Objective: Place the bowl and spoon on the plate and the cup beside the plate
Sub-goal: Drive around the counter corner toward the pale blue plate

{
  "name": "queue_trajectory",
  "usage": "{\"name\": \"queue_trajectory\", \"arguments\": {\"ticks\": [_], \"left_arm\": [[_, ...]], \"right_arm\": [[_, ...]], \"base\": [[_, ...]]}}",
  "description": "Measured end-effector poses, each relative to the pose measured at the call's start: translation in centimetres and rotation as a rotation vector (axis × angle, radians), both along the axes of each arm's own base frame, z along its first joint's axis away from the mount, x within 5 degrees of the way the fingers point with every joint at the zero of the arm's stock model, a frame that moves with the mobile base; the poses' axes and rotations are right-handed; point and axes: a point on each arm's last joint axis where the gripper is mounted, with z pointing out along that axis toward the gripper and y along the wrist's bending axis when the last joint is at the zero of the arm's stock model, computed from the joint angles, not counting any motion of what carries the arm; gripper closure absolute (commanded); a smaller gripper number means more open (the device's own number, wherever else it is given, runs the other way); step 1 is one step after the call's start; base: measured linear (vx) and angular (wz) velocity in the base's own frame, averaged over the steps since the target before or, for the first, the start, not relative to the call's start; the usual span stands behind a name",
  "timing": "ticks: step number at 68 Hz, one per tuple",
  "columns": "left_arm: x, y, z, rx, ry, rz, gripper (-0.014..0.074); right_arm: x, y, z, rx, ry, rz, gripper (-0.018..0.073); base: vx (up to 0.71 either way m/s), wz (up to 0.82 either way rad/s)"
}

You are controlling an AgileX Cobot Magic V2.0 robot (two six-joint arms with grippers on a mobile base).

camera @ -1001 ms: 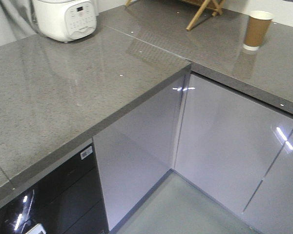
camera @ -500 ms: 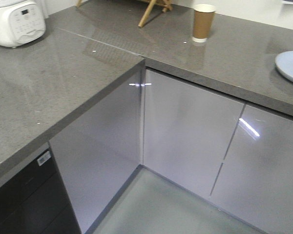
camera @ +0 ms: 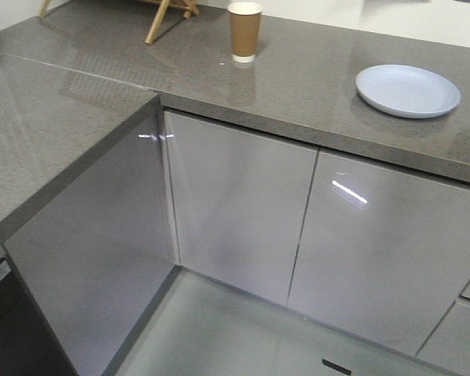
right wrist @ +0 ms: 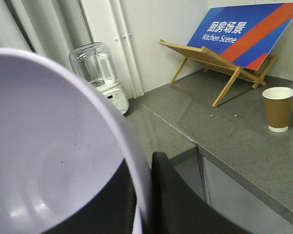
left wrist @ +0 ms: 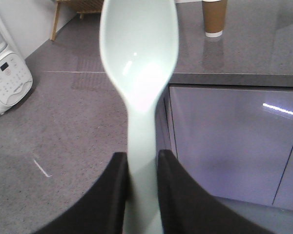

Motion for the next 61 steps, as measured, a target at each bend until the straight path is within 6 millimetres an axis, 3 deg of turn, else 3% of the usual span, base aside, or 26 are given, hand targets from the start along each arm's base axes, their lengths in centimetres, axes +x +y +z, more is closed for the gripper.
{"name": "queue_trajectory", "arguments": {"ticks": [61], "left_arm": [[0.00,0.00,0.00,0.000,0.000,0.000,0.0602]], "right_arm": [[0.00,0.00,0.00,0.000,0.000,0.000,0.0564]], "base": [[-0.02,-0.20]]}}
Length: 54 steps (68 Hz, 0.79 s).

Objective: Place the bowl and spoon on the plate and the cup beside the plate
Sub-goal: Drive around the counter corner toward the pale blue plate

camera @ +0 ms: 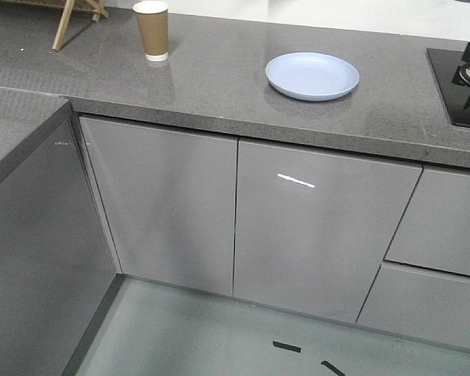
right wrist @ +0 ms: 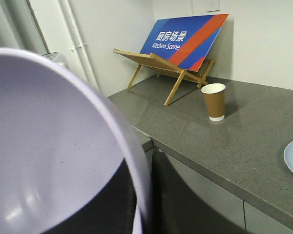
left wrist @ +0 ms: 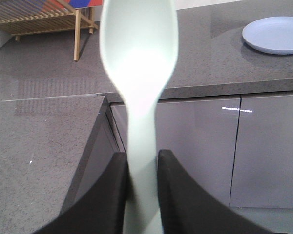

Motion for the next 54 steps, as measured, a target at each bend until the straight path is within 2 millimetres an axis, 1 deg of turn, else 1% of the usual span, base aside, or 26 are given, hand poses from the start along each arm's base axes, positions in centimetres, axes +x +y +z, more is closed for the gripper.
{"name": "queue_trajectory", "arguments": {"ticks": [54], "left_arm": [[-0.02,0.01,0.01,0.000,-0.001,0.000,0.0602]], "right_arm": [[0.00,0.00,0.00,0.000,0.000,0.000,0.0564]], "base": [[0.02,0.02]]}}
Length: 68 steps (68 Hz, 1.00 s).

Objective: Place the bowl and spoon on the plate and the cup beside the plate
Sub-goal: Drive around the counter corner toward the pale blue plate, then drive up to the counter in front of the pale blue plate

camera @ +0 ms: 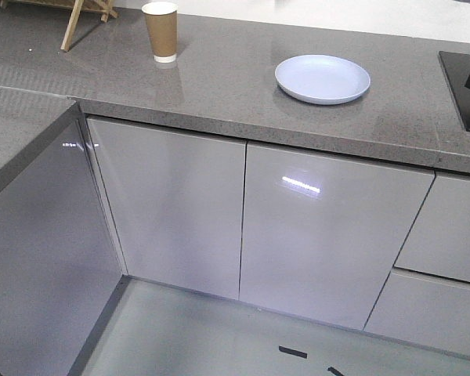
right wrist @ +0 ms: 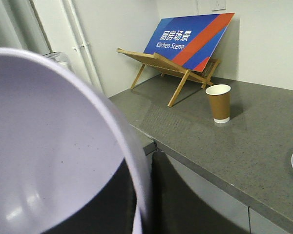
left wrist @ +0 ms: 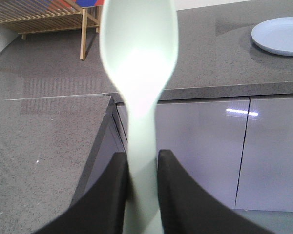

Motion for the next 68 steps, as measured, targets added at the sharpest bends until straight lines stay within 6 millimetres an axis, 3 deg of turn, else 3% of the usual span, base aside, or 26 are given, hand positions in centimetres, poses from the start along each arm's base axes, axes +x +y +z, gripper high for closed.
{"name": "queue_trajectory", "arguments": {"ticks": [68], "left_arm": [[0.00,0.00,0.00,0.000,0.000,0.000,0.0602]], "right_arm": [[0.00,0.00,0.00,0.000,0.000,0.000,0.0564]], "base": [[0.04,-0.02]]}}
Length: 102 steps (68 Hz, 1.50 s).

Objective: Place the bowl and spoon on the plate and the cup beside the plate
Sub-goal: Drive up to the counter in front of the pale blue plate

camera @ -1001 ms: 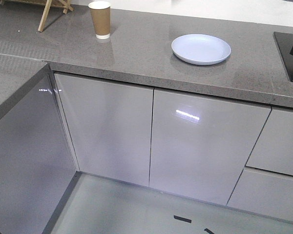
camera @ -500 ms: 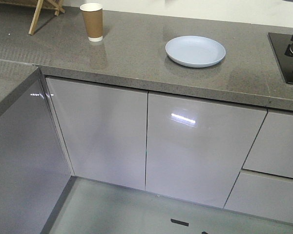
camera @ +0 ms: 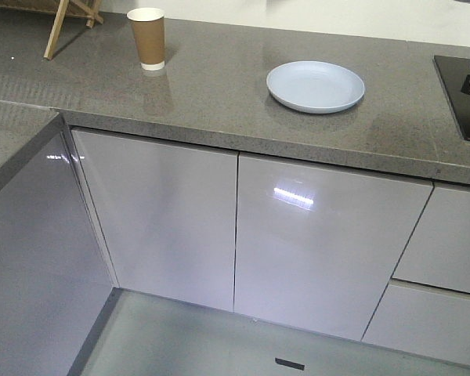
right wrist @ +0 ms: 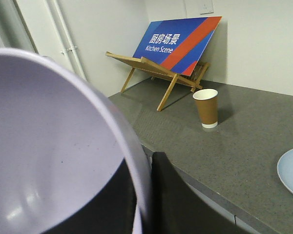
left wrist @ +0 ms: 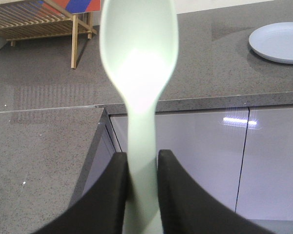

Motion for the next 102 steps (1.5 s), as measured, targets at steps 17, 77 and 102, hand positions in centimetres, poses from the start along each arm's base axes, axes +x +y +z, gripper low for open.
{"name": "queue_trajectory", "arguments": {"ticks": [17,77,102], "left_arm": [[0.00,0.00,0.00,0.000,0.000,0.000,0.0602],[0.00,0.00,0.00,0.000,0.000,0.000,0.0602],[0.00,0.00,0.00,0.000,0.000,0.000,0.0602]], "right_arm": [[0.00,0.00,0.00,0.000,0.000,0.000,0.0564],[0.00,0.00,0.00,0.000,0.000,0.000,0.0564],[0.00,0.00,0.00,0.000,0.000,0.000,0.0564]], "base": [[0.06,0.01],[0.10,-0.01],[0.08,-0.02]]}}
